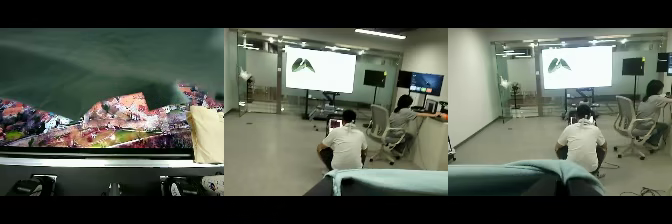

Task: Fold the shirts.

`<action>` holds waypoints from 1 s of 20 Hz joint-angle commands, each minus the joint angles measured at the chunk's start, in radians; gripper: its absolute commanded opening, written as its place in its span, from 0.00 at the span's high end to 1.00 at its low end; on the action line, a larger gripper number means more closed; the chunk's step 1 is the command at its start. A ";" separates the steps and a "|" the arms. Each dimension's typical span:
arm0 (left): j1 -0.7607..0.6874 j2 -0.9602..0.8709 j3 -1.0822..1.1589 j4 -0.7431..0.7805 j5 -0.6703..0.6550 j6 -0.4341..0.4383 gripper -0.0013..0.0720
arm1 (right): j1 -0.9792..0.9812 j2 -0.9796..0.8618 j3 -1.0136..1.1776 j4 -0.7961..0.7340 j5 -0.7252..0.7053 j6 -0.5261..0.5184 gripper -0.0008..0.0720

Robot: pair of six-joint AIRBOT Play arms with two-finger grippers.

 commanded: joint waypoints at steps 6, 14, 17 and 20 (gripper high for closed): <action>0.002 -0.294 -0.237 0.103 -0.092 0.003 0.95 | -0.004 -0.377 0.020 -0.032 0.435 0.013 0.96; 0.081 -0.846 -0.355 -0.047 -0.070 -0.058 0.94 | -0.004 -1.061 0.010 0.258 0.339 0.130 0.96; 0.095 -0.928 -0.355 -0.227 -0.084 -0.059 0.87 | -0.004 -1.138 0.010 0.350 0.330 0.130 0.95; 0.111 -0.927 -0.301 -0.256 -0.181 0.023 0.22 | -0.017 -1.103 0.023 0.342 0.354 0.085 0.46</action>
